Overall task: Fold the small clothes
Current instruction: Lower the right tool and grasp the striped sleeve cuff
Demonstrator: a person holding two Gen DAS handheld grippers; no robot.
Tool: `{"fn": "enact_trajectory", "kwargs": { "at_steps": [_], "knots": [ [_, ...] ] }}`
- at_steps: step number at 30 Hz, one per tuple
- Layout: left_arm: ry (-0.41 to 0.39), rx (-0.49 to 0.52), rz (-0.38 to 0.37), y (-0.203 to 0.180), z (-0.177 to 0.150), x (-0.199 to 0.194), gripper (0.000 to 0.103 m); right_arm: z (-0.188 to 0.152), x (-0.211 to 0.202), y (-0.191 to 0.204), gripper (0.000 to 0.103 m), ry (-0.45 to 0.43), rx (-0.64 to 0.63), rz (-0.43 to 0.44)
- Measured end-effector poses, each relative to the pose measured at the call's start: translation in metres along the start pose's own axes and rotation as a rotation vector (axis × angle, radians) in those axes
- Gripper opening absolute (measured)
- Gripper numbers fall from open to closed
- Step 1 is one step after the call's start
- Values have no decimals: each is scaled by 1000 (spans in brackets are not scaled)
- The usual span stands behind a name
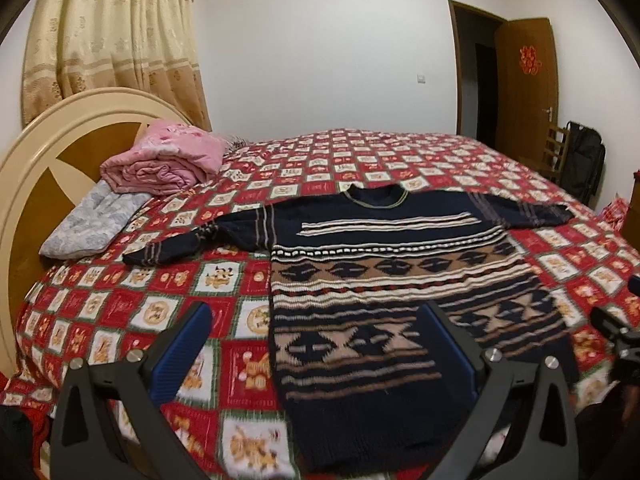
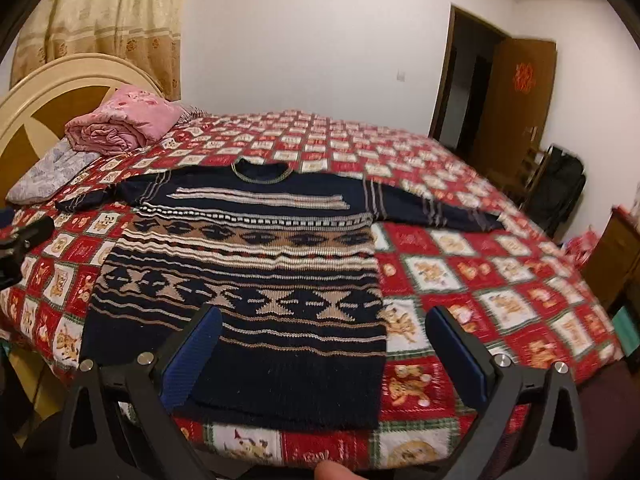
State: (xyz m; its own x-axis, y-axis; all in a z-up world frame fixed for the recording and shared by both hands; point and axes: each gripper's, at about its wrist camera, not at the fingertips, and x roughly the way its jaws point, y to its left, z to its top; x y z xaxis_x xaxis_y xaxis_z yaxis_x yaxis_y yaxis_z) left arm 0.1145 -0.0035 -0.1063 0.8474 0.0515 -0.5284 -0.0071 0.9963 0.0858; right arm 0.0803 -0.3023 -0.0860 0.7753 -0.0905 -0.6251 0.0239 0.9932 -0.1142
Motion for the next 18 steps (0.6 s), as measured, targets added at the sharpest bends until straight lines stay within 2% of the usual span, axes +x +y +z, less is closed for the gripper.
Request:
{"fn": "enact_trajectory", "kwargs": {
  "at_steps": [7, 8, 9, 11, 13, 15, 18],
  "knots": [
    [69, 13, 15, -1, 12, 67, 103, 17, 76, -61, 101, 78, 163, 43],
    [74, 20, 21, -1, 13, 74, 103, 22, 87, -74, 94, 93, 187, 36],
    [82, 29, 29, -1, 15, 83, 103, 27, 95, -84, 81, 102, 208, 37],
    [83, 35, 39, 1, 18, 97, 103, 40, 115, -111, 71, 129, 267, 44],
    [83, 40, 61, 5, 22, 111, 103, 54, 134, -144, 69, 144, 335, 18],
    [89, 39, 92, 12, 26, 126, 103, 68, 152, -180, 61, 139, 396, -7],
    [113, 21, 136, 25, 30, 148, 103, 82, 178, -234, 53, 144, 522, -18]
  ]
}}
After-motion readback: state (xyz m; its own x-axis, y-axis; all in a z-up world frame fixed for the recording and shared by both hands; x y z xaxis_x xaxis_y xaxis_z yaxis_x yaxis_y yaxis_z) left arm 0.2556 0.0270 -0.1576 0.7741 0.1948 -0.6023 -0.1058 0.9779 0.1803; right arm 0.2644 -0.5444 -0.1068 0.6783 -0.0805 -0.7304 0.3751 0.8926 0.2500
